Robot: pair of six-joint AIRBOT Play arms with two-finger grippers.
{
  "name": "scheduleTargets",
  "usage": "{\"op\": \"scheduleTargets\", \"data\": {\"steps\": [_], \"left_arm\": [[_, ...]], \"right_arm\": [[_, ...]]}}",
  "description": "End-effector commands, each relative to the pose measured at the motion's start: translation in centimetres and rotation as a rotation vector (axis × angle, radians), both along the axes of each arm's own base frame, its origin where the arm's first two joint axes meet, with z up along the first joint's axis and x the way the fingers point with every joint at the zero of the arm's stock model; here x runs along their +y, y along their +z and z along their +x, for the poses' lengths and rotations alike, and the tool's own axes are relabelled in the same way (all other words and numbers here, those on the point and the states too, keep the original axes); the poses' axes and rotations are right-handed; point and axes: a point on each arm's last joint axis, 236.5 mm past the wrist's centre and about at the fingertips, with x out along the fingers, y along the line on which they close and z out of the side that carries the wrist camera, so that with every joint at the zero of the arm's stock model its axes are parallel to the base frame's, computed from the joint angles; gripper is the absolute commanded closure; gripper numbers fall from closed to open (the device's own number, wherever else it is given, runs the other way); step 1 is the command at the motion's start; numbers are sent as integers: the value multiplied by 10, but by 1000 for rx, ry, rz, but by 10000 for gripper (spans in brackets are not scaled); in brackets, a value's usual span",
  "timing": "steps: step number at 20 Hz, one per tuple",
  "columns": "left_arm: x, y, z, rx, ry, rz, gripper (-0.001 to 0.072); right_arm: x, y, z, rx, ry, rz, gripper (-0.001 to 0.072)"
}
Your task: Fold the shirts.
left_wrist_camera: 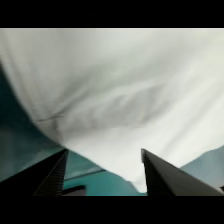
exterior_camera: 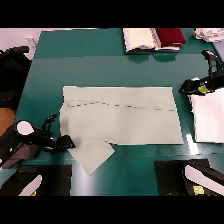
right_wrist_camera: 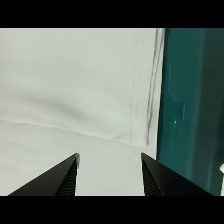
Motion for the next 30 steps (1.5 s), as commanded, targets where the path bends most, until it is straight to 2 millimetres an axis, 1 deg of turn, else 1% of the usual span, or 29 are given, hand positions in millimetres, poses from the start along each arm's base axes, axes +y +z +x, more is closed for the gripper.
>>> {"op": "scheduleTargets", "data": {"steps": [1,2,3,4,5,6,8,10,11,12,13,14,15,17,19,23,25,26,27,28,29,30], "left_arm": [[-19,2,17,-77,61,-93,183],[-24,5,20,-96,54,-119,347],[-26,8,22,-110,43,-131,481],[-27,10,25,-123,30,-134,645],[-28,14,27,-142,5,-138,683],[-28,20,30,-156,-15,-141,684],[-26,32,35,-186,-49,-128,684],[-24,42,42,-213,-79,-115,684],[-23,45,45,-225,-84,-109,684],[-22,47,48,-241,-93,-104,684],[-22,48,50,-252,-100,-104,684],[-22,48,51,-255,-98,-103,684],[-22,48,51,-258,-98,-102,684],[-22,48,52,-260,-99,-101,684],[-22,48,53,-268,-100,-100,684],[-21,48,55,-273,-97,-98,683],[-21,48,55,-274,-97,-98,683],[-21,48,54,-273,-99,-98,683],[-21,48,53,-275,-116,-97,684],[-20,47,50,-269,-134,-92,684],[-18,45,47,-259,-148,-82,684],[-15,45,43,-247,-168,-68,685]], "right_arm": [[8,3,1,-9,2,32,261],[8,2,-1,0,4,34,261],[9,1,-4,13,8,36,261],[9,-1,-10,38,14,38,261],[6,-3,-17,67,19,35,261],[4,-6,-25,98,23,39,261],[-4,-16,-52,195,15,64,261],[-14,-39,-87,299,-40,103,261],[-22,-55,-109,351,-89,116,260],[-29,-71,-130,399,-133,127,242],[-32,-87,-152,446,-178,151,148],[-34,-101,-170,490,-219,174,120],[-33,-113,-187,528,-267,210,120],[-28,-129,-208,579,-308,257,127],[-21,-140,-214,592,-308,271,183],[-5,-154,-210,581,-225,228,193],[3,-153,-196,540,-172,211,293],[5,-151,-190,525,-142,192,318],[8,-148,-184,510,-108,175,416],[11,-144,-178,498,-77,162,475],[14,-139,-173,489,-45,147,606],[16,-134,-169,482,-18,132,696]]}}
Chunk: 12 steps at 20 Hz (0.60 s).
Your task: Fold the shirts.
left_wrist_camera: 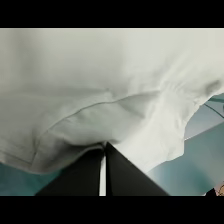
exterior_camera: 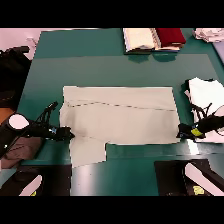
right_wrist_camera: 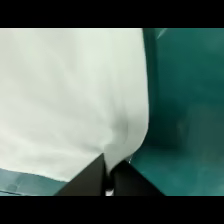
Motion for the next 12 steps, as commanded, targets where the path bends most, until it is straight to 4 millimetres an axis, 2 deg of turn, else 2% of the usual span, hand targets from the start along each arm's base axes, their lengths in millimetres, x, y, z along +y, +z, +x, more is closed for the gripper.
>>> {"op": "scheduleTargets", "data": {"steps": [1,5,9,10,12], "left_arm": [[8,0,-12,32,-58,43,685],[18,20,-24,-8,-52,82,686],[25,44,-69,26,-85,101,685],[25,51,-72,20,-93,101,684],[25,66,-63,-25,-95,100,684]], "right_arm": [[12,14,15,-37,107,-17,696],[22,33,16,-30,175,-6,696],[5,63,14,-109,243,-132,697],[1,72,13,-127,248,-163,697],[-2,89,15,-172,248,-188,697]]}}
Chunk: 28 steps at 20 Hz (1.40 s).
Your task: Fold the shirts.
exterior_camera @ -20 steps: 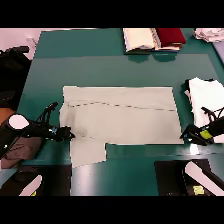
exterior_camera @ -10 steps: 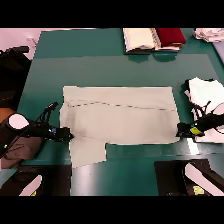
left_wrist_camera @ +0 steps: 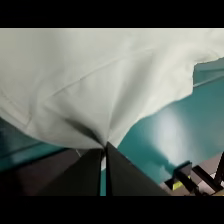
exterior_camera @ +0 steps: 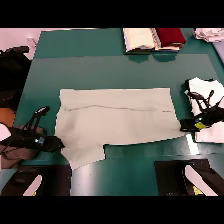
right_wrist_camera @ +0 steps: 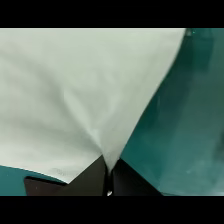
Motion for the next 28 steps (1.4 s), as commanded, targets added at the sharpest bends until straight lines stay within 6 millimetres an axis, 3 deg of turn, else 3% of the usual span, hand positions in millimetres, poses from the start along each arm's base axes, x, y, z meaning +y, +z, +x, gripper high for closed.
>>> {"op": "scheduleTargets", "data": {"steps": [1,4,7,11,14,17,20,21,22,23,24,27,28], "left_arm": [[3,23,1,-47,-2,11,685],[15,26,45,-134,46,71,684],[32,19,104,-207,61,164,684],[29,7,191,-260,83,182,683],[27,-4,240,-283,89,190,683],[26,-14,265,-290,100,192,683],[26,-15,275,-317,117,190,681],[26,-15,276,-319,117,190,612],[26,-15,275,-314,125,188,307],[26,-14,276,-308,141,184,161],[25,-12,275,-302,146,180,165],[11,4,276,-293,154,114,190],[4,8,277,-292,158,78,439]], "right_arm": [[-9,30,3,-77,18,-64,698],[-14,46,35,-142,-4,-70,697],[-23,48,73,-152,-11,-69,697],[-17,43,131,-158,-4,-20,698],[-5,31,170,-152,44,-13,697],[1,17,196,-125,47,-4,696],[16,13,219,-142,10,100,695],[22,15,226,-160,-9,144,693],[26,18,234,-186,-20,189,615],[27,21,238,-201,-27,224,470],[25,25,241,-218,-31,257,359],[8,29,235,-227,-18,303,244],[-2,26,229,-214,-28,306,239]]}}
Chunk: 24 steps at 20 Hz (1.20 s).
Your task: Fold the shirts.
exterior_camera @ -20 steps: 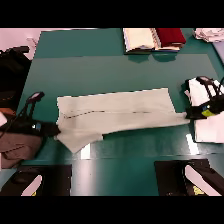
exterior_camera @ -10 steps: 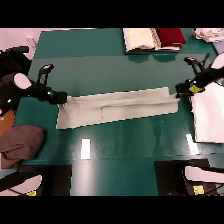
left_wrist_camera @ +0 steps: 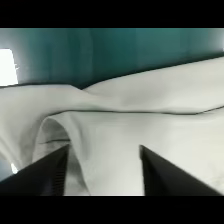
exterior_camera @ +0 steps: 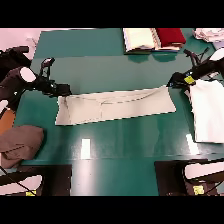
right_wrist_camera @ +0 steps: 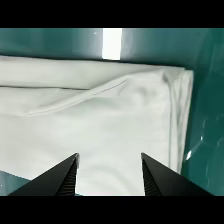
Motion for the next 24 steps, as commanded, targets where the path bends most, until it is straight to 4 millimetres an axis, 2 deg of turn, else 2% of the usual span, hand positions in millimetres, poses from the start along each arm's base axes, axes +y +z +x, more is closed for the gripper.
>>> {"op": "scheduleTargets", "data": {"steps": [1,2,4,6,7,8,10,12,13,14,15,16,18,20,24], "left_arm": [[-22,14,1,-4,-17,-100,678],[-29,17,2,-14,-34,-125,682],[-40,22,3,-22,-30,-168,683],[-56,24,2,-34,-51,-179,683],[-68,26,4,-47,-43,-193,683],[-84,28,5,-68,-42,-207,683],[-118,28,2,-96,-91,-216,684],[-149,16,-5,-83,-116,-230,684],[-162,10,-4,-86,-111,-241,684],[-175,4,-3,-88,-116,-252,684],[-187,-1,-2,-74,-126,-264,684],[-198,-6,-2,-57,-141,-270,684],[-220,-13,1,-33,-183,-273,684],[-242,-20,7,-25,-215,-277,684],[-278,-46,6,24,-277,-268,684]], "right_arm": [[-20,-3,-11,17,-12,74,216],[-31,-11,-20,46,-44,85,149],[-51,-34,-36,96,-125,107,145],[-59,-59,-53,149,-150,133,162],[-57,-70,-59,178,-148,155,169],[-48,-79,-60,193,-149,201,229],[-24,-85,-48,184,-151,308,267],[-2,-88,-36,169,-140,363,289],[7,-90,-32,165,-126,359,403],[17,-90,-30,151,-89,349,553],[23,-84,-27,123,-43,337,658],[27,-74,-22,90,-16,325,696],[31,-36,-6,0,31,302,696],[43,17,4,-97,85,275,696],[89,124,14,-326,180,223,697]]}}
